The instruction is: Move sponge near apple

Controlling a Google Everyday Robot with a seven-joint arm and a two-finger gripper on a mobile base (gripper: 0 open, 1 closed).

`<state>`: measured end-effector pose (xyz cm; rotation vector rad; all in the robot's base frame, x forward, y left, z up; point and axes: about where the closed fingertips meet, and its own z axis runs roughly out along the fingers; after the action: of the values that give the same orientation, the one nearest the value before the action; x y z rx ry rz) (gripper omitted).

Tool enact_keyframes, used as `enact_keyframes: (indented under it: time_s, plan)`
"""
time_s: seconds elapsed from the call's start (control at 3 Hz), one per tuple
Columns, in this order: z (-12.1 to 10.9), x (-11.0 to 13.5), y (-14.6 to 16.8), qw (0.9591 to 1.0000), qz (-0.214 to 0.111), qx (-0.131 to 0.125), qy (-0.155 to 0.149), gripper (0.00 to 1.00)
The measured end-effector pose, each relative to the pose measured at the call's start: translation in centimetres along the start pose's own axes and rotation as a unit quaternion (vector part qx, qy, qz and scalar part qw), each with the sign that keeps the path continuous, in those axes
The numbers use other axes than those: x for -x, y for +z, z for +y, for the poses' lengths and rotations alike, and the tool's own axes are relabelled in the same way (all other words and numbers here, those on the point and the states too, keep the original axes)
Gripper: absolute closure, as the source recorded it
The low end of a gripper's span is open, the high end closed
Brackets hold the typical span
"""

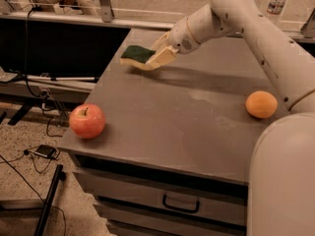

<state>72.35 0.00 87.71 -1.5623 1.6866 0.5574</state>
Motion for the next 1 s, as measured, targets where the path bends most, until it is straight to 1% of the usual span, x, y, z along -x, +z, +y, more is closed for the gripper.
enact_keyframes:
  time_s: [0.33, 0.67, 1.0]
  plan:
    - [1.3, -0.3, -2.1, 0.9997, 0.014, 0.002, -0.019, 1.0]
    - [4.5, -1.5, -4.3, 0.9986, 0.041, 0.015, -0.03, 1.0]
    - [9.7, -2.4, -5.8, 0.996, 0.066, 0.051, -0.031, 1.0]
